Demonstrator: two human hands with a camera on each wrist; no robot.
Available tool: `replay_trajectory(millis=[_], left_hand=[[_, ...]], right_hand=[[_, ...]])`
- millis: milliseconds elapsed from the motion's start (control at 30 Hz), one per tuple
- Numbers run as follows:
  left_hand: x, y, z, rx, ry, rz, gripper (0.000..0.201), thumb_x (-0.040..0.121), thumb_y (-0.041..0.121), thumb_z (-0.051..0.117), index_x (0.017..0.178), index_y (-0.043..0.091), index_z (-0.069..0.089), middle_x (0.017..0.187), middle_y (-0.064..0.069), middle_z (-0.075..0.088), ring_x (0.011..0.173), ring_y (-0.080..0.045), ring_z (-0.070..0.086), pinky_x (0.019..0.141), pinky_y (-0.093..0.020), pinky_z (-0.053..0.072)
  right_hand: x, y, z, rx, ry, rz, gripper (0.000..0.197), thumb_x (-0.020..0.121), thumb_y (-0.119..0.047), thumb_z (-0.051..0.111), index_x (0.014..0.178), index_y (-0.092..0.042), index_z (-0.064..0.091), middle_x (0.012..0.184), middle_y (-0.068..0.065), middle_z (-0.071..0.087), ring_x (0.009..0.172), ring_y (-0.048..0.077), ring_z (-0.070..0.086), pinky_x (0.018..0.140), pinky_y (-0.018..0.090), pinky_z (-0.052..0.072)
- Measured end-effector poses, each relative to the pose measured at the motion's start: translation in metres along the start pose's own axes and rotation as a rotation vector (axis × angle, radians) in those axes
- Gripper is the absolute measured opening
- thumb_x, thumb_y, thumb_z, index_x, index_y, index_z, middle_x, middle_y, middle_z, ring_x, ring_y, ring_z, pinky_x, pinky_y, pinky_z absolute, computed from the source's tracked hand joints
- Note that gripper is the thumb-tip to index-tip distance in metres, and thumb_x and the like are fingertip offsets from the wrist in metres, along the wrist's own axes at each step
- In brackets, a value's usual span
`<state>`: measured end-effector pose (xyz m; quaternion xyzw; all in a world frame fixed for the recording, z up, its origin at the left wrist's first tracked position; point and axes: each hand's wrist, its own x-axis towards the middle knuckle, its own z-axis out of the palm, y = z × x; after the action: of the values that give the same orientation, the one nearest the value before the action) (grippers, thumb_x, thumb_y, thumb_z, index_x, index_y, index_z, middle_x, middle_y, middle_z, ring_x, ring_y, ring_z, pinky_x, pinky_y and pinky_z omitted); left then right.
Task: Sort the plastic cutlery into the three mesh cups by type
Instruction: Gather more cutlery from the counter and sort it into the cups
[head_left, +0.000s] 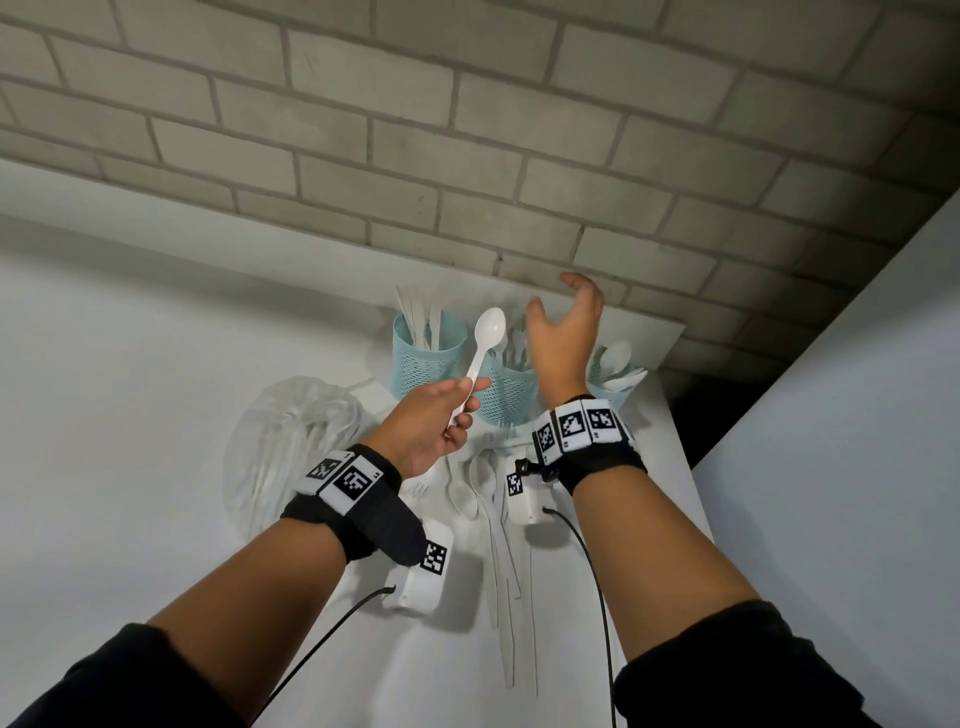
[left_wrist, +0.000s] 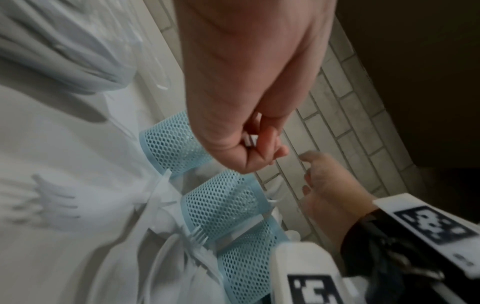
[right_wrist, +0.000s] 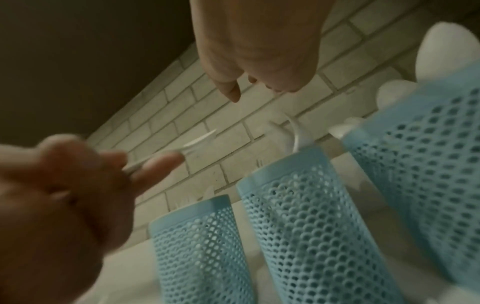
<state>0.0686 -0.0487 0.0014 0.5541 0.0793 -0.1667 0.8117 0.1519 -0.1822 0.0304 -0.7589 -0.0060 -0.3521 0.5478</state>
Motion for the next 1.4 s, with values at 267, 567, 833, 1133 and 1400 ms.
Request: replay_trajectory(millis=[267,567,833,1133,1400], left_hand=[[-0.008,-0.003,0.029,0.046,-0.099,0.044,0.02,0.1,0.021,0.042,0.1,0.016,0.062,0.075,0.002,0.05,0.062,-0.006,0.043,0.051,-0.012,0.04],[0.002,-0.018,0.009,0.502,0.181,0.07,0.038,0.097,0.023,0.049,0.128,0.004,0.05,0.133,-0.009,0.049,0.122,-0.025,0.046,0.096,-0.033,0.037],[0.011,-0.036,-0.016,1.124,0.25,-0.149,0.07,0.085,0.046,0.061,0.14,0.013,0.033,0.144,-0.014,0.035,0.133,-0.032,0.032,0.11,-0.038,0.03],[0.004,-0.051,-0.025,1.475,0.189,-0.222,0.095,0.076,0.059,0.065,0.141,0.005,0.021,0.142,-0.017,0.028,0.133,-0.034,0.028,0.106,-0.037,0.029],[0.012,-0.054,-0.012,1.438,0.252,-0.133,0.082,0.086,0.056,0.053,0.14,0.002,0.025,0.142,-0.017,0.033,0.131,-0.033,0.033,0.107,-0.036,0.028]], right_hand=[[-0.025,-0.031,-0.013,0.173,-0.33,0.199,0.018,0.096,-0.018,0.047,0.113,-0.023,0.046,0.087,0.003,0.064,0.072,0.018,0.063,0.061,0.024,0.053],[0.025,-0.03,-0.085,0.015,0.297,0.106,0.019,0.099,-0.008,0.036,0.112,-0.005,0.05,0.096,0.002,0.058,0.076,0.006,0.055,0.071,0.007,0.045],[0.027,0.022,-0.083,-0.398,0.096,0.117,0.024,0.099,-0.01,0.038,0.115,-0.002,0.054,0.114,0.018,0.061,0.106,0.03,0.056,0.081,0.025,0.039],[0.011,0.032,-0.066,-0.847,-0.159,-0.054,0.037,0.089,-0.002,0.043,0.121,-0.015,0.057,0.137,0.011,0.045,0.127,0.032,0.034,0.098,0.038,0.028],[-0.027,-0.004,-0.064,-0.604,-0.993,0.118,0.022,0.09,-0.001,0.047,0.089,-0.005,0.069,0.091,0.004,0.065,0.072,0.017,0.058,0.068,0.026,0.046]])
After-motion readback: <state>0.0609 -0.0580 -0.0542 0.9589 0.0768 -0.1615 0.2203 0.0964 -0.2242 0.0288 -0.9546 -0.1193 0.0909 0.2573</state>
